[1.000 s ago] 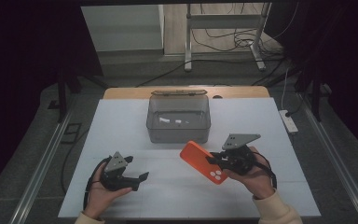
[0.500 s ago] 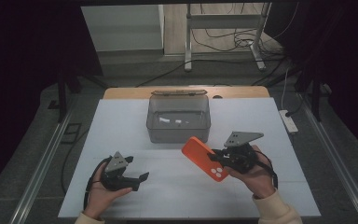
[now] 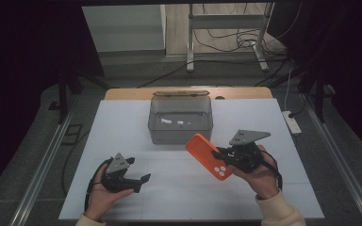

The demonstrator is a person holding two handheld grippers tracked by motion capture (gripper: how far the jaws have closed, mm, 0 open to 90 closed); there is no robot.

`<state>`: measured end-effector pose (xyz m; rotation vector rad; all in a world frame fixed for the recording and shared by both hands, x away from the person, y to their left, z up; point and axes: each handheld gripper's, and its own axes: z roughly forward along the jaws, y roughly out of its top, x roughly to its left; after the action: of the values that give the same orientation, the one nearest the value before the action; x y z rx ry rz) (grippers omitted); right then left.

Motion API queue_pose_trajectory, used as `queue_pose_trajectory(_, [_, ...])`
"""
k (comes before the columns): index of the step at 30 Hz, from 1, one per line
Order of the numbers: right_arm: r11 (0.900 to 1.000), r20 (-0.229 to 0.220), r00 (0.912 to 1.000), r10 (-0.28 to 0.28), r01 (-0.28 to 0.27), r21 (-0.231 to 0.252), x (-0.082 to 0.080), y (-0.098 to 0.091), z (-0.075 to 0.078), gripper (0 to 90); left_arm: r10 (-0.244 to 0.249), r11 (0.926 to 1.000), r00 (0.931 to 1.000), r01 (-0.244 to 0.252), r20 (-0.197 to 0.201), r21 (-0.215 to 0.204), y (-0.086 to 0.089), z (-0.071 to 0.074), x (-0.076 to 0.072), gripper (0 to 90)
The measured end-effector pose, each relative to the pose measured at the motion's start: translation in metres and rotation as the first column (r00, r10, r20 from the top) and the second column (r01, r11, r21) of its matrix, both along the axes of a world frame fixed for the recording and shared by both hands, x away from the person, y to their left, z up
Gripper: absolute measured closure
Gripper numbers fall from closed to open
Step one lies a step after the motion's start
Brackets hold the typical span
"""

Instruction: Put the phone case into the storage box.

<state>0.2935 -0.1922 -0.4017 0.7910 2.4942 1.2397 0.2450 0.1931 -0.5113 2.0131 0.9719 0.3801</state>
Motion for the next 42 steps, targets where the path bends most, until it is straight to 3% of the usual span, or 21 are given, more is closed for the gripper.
queue_pose_trajectory(22, [0.9978,0.029,0.9977,-0.062,0.061,0.027,0.003,0.001,0.014,80.2,-0.003,1.0000,1.0000,0.003,-0.001,0.003,0.000,-0.001,0.001,12.7])
queue_pose_trajectory(36, [0.9893,0.017,0.9913,-0.131,0.129,0.068,0.014,-0.001,0.021,80.2,-0.006,1.0000,1.0000,0.006,-0.001,0.004,-0.001,0.000,0.001,12.7])
queue_pose_trajectory(42, [0.9874,0.019,0.9887,-0.148,0.147,0.058,0.020,-0.001,0.024,80.2,-0.007,1.0000,1.0000,0.007,-0.002,0.002,-0.001,0.000,0.001,12.7])
